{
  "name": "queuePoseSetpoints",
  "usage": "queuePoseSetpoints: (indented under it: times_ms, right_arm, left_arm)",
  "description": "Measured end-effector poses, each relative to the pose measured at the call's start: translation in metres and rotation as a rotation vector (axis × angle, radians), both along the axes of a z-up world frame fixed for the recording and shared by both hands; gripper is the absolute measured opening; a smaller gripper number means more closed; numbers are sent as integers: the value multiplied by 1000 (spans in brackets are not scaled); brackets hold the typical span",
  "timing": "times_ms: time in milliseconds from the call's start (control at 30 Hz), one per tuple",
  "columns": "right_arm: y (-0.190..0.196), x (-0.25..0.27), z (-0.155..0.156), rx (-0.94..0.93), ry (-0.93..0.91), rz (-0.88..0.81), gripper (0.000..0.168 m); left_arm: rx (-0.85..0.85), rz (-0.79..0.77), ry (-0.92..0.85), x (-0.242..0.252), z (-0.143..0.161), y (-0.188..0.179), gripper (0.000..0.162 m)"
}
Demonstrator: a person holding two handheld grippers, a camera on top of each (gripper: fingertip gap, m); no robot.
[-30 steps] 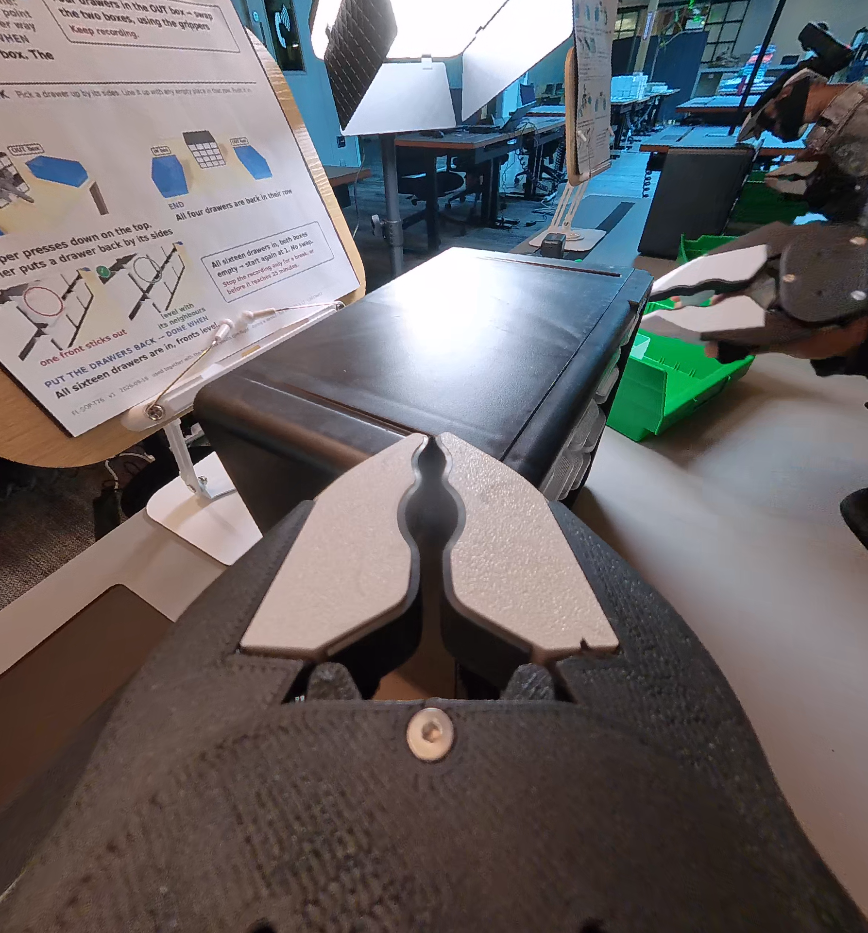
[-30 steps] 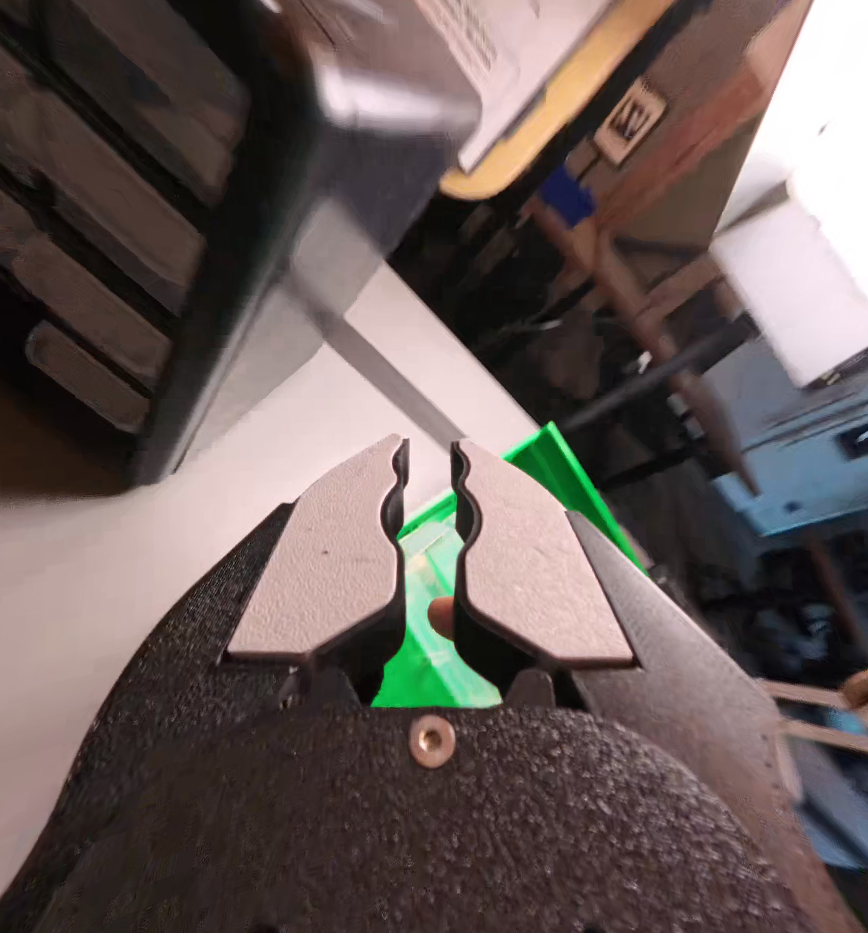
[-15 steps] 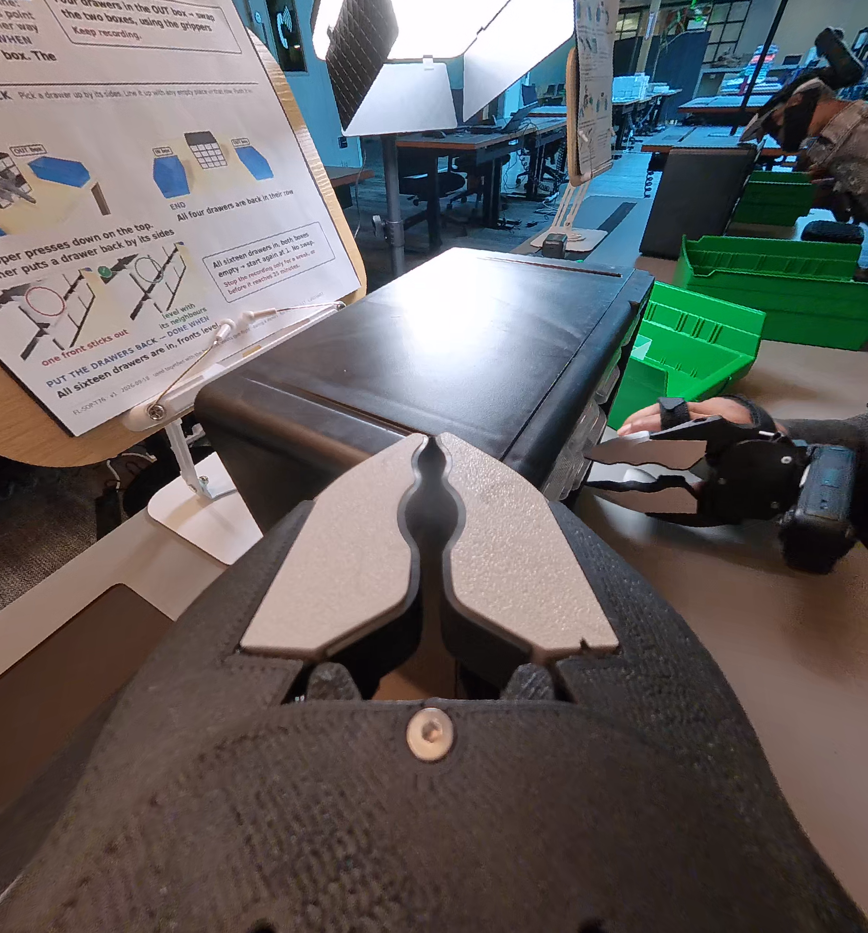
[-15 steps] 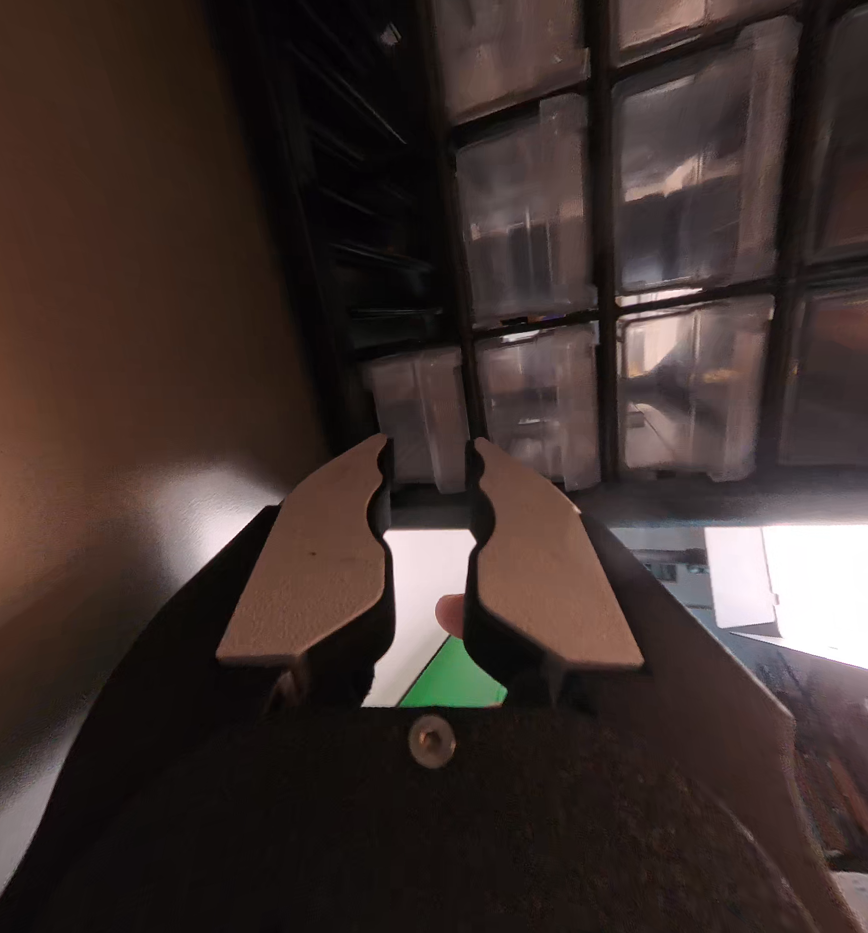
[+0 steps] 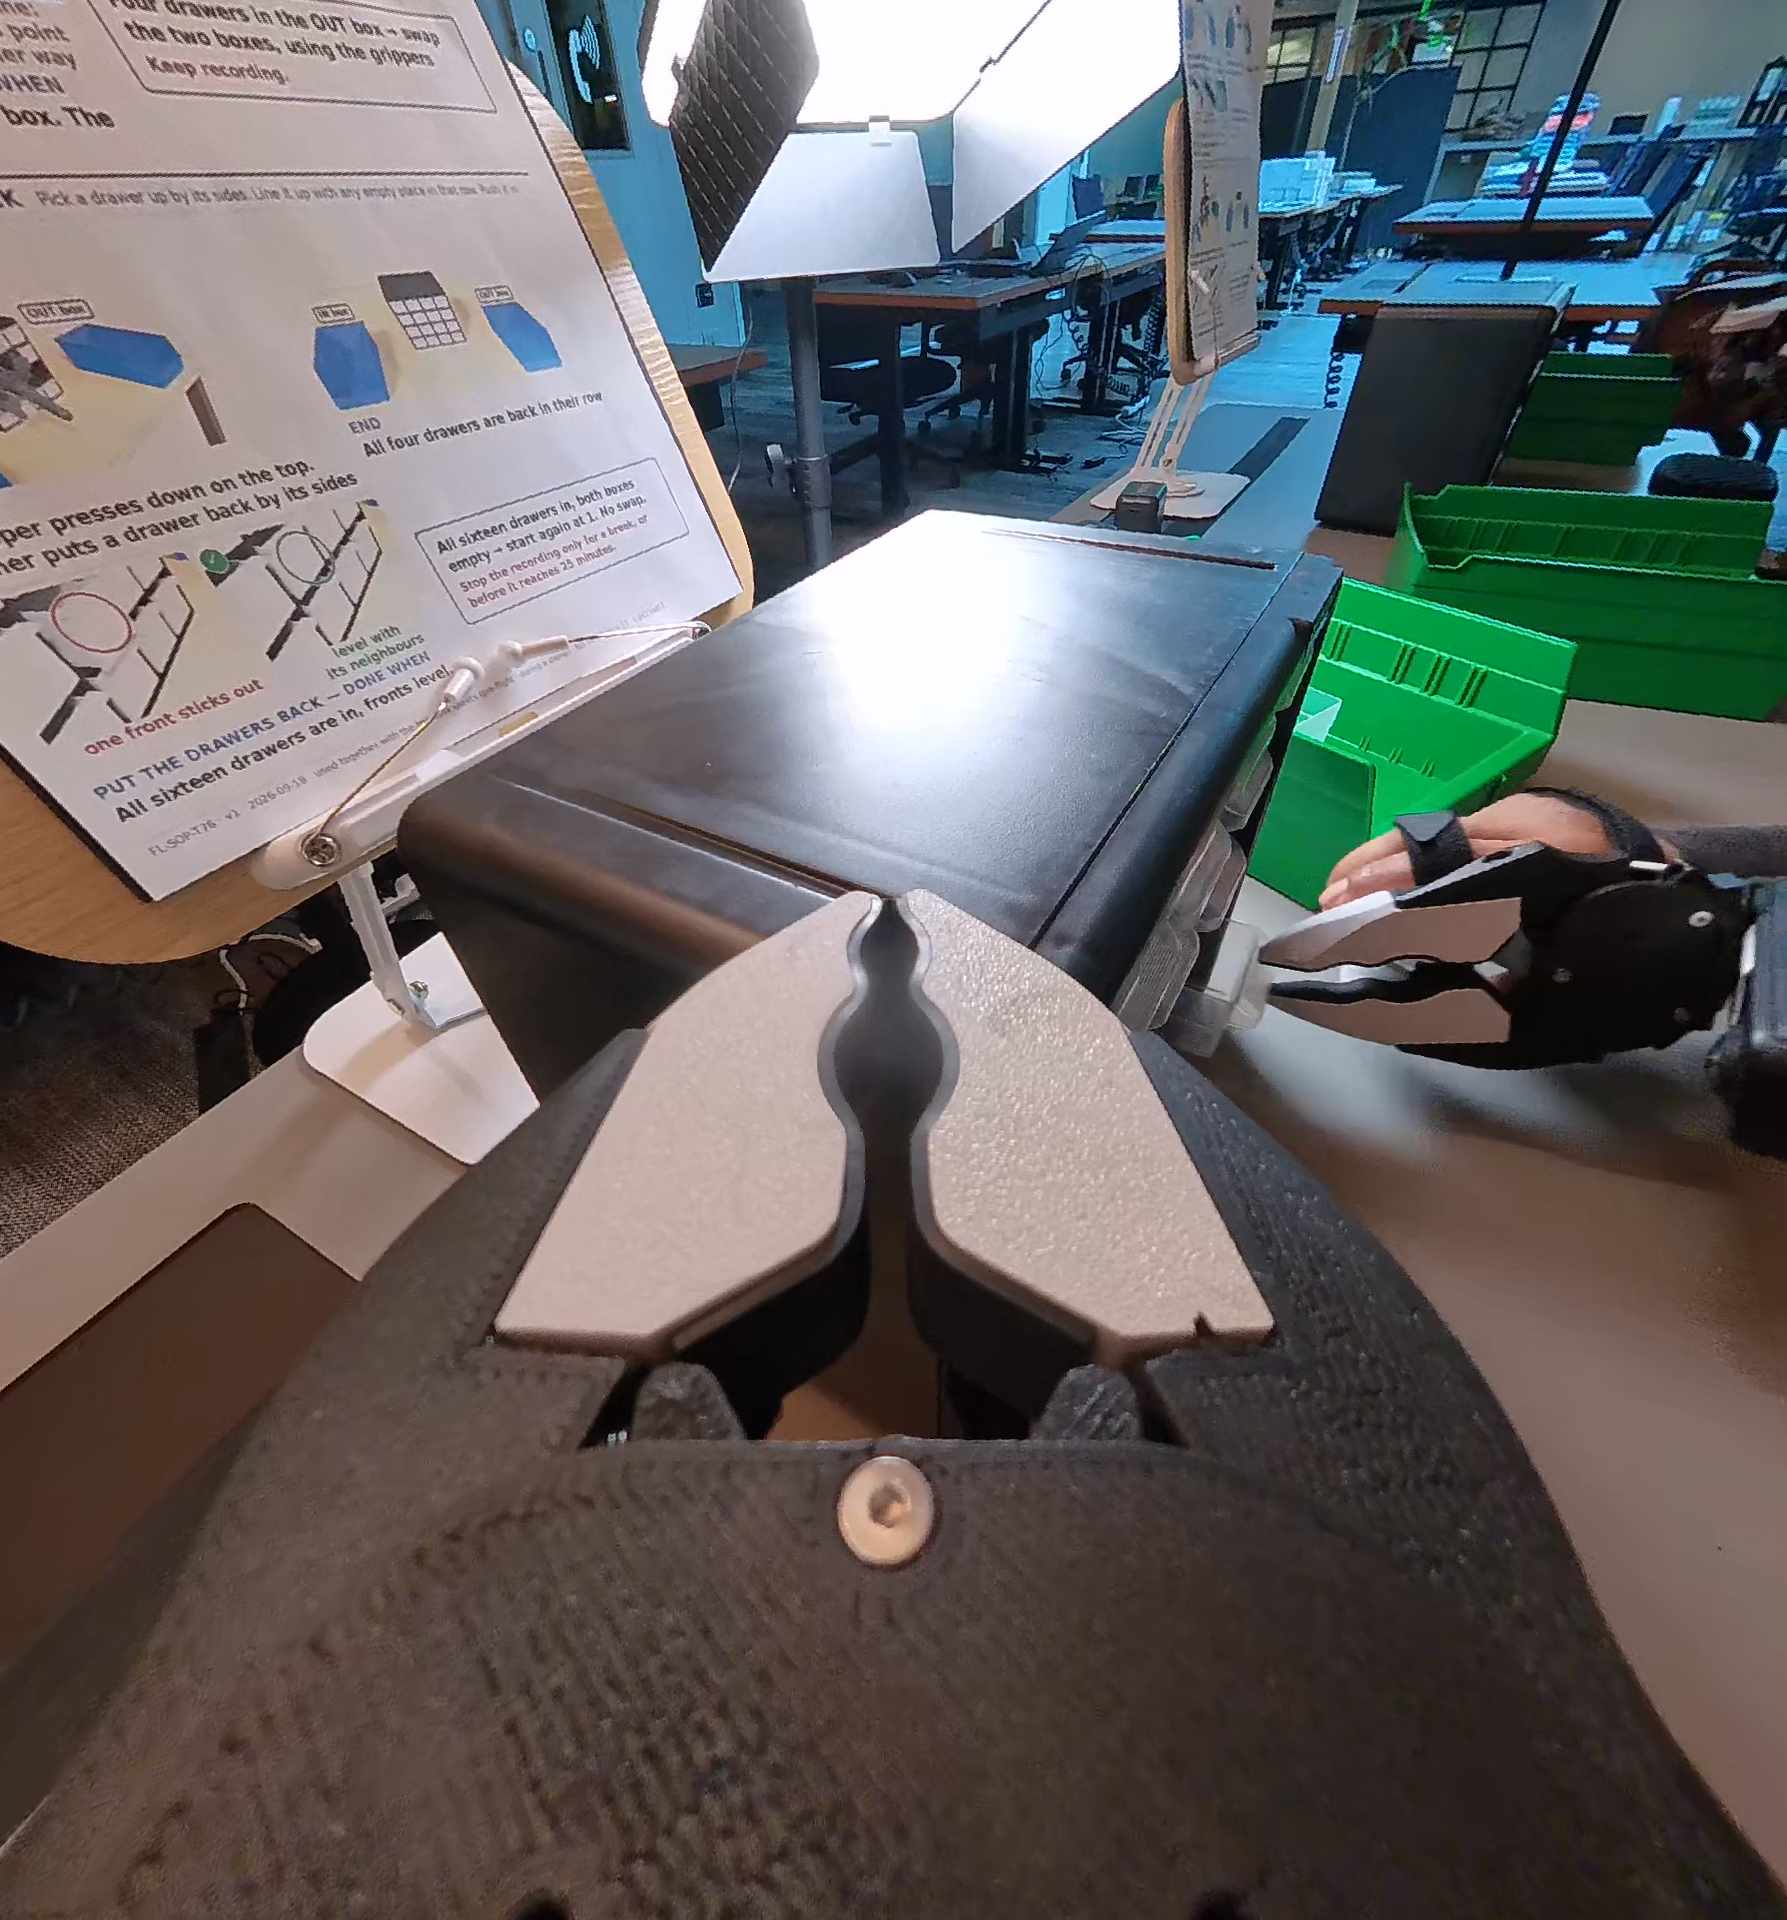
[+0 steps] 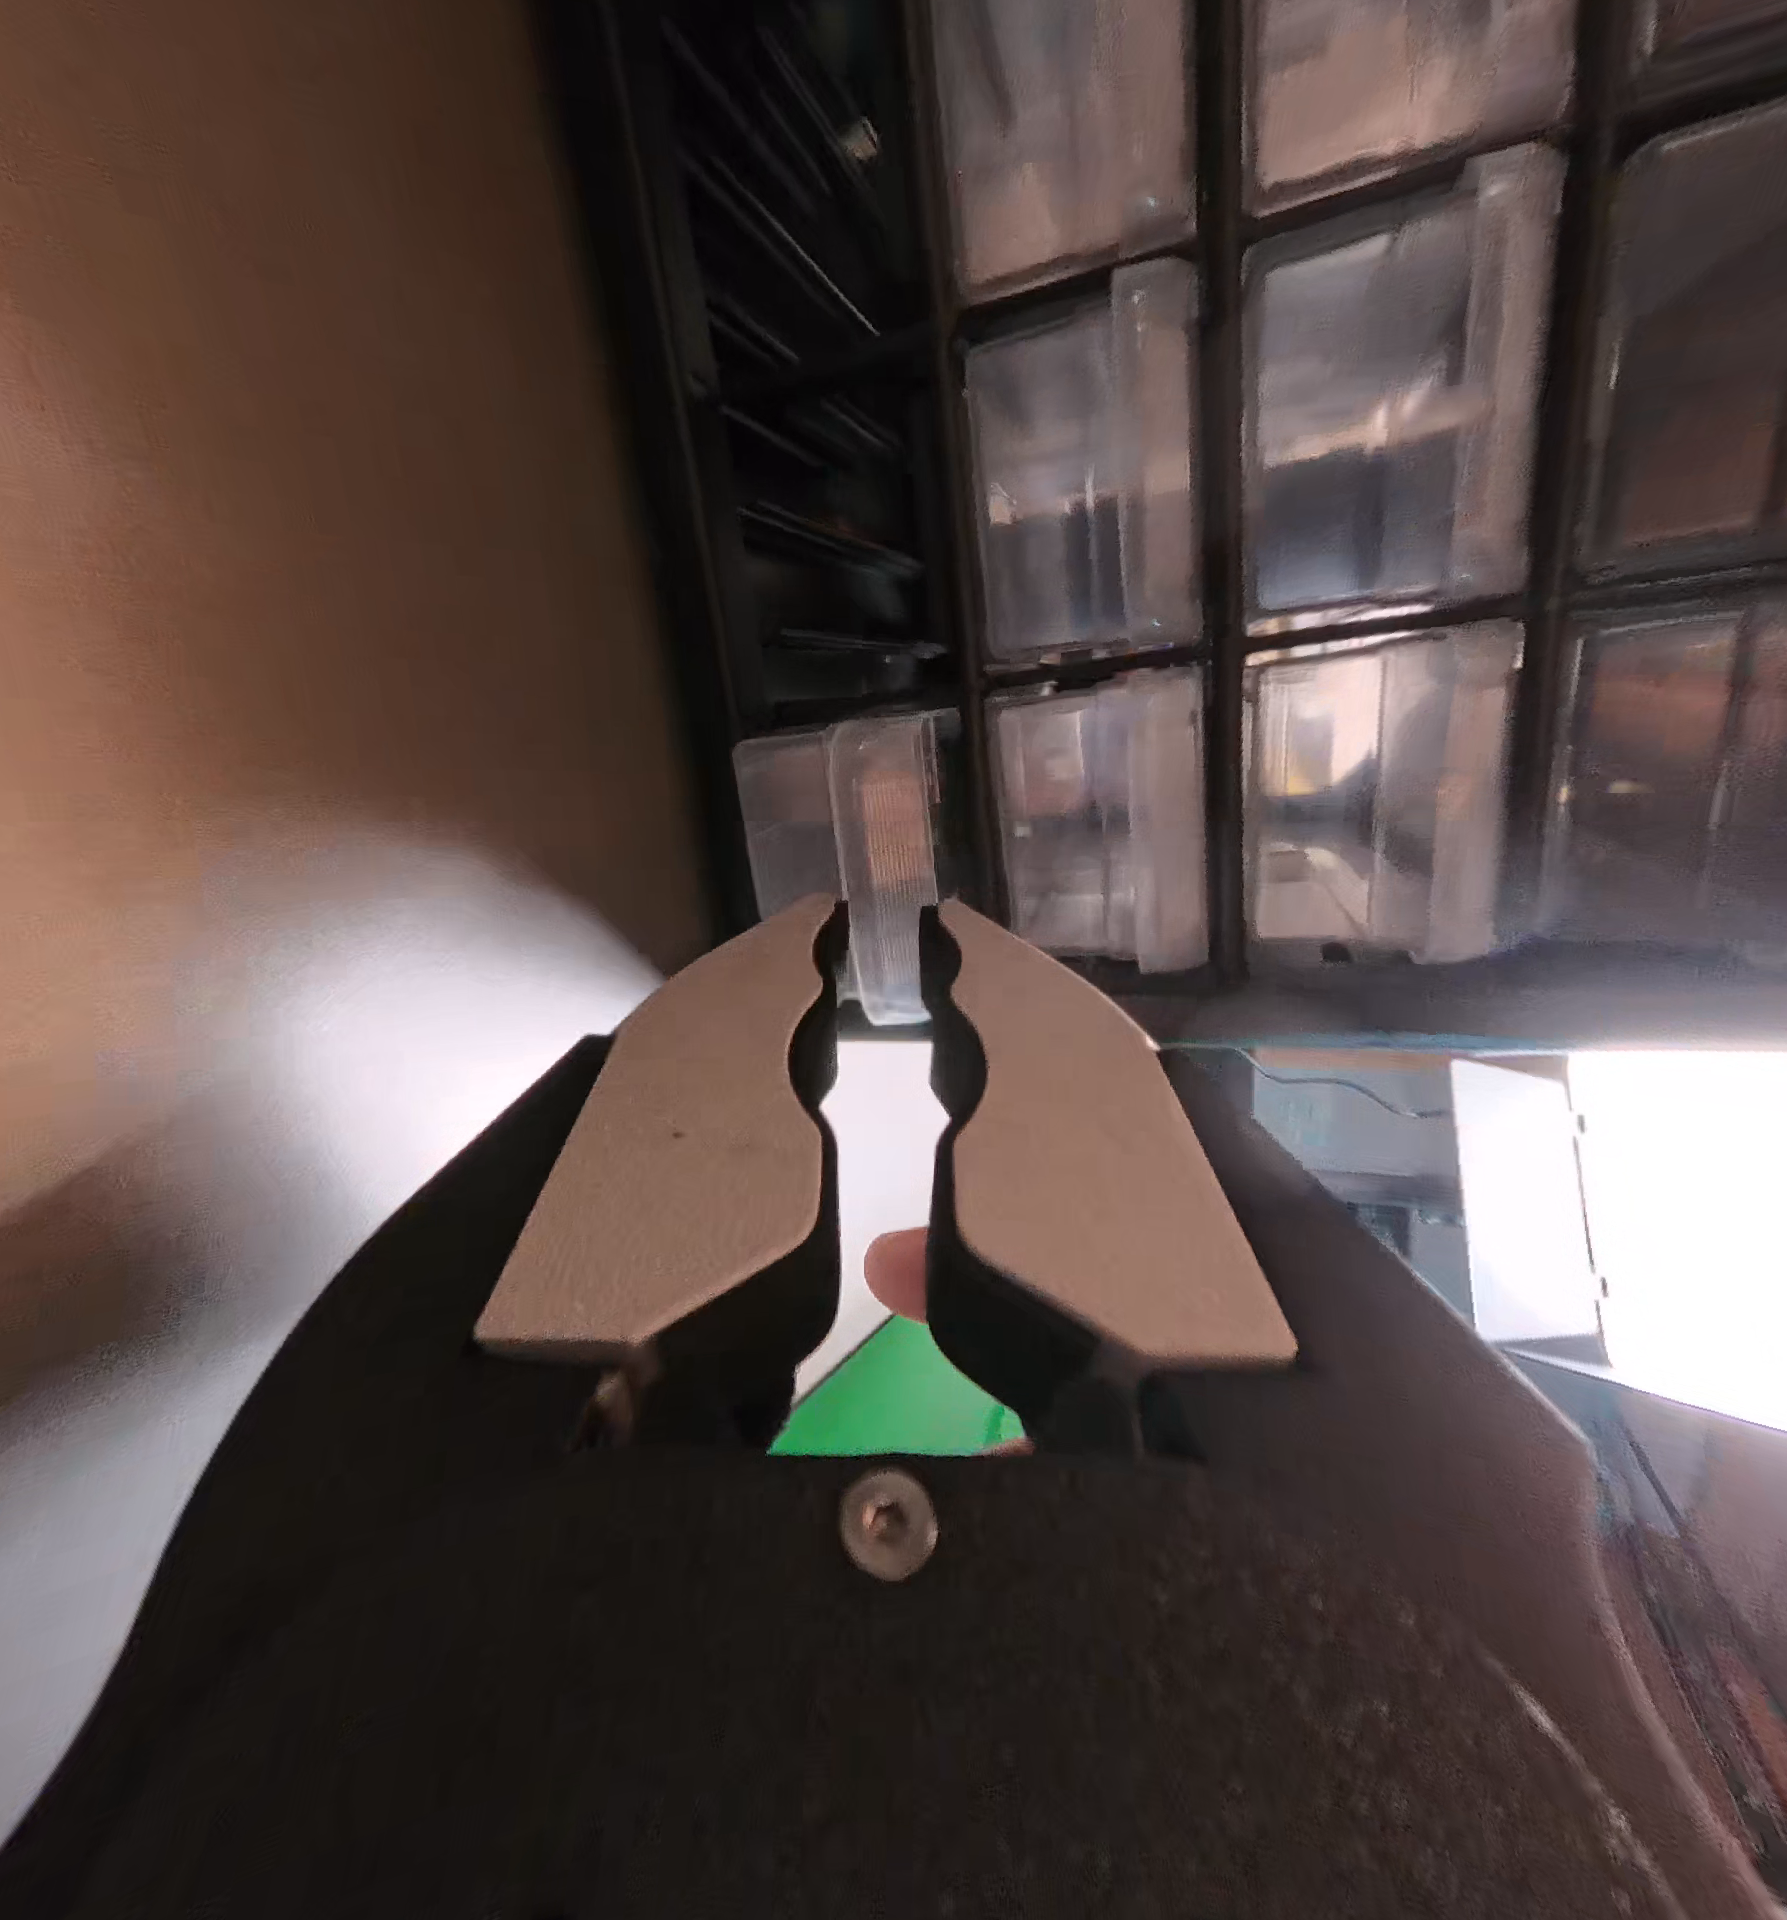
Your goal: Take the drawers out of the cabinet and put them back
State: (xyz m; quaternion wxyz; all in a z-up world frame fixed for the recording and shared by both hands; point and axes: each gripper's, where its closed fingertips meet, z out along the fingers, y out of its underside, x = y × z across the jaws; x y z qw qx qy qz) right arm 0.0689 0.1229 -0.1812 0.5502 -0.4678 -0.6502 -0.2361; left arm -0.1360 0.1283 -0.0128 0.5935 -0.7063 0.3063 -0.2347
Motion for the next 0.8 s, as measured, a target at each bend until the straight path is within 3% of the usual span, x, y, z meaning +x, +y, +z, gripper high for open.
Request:
queuePoseSetpoints:
  times_ms: [33,200,467,800]
  right_arm:
    - [-5,2,0,-18,-6,14,13]
    - [-24,5,2,-100,-21,84,14]
    - [-5,2,-1,-135,-62,69,31]
    - [-18,0,-11,-485,-74,104,20]
  left_arm:
    - [0,0,0,0,0,0,1]
    - [0,0,-1,0,0,0,0]
    - [-1,0,-5,0,0,0,0]
    - [1,-2,-2,0,0,0,0]
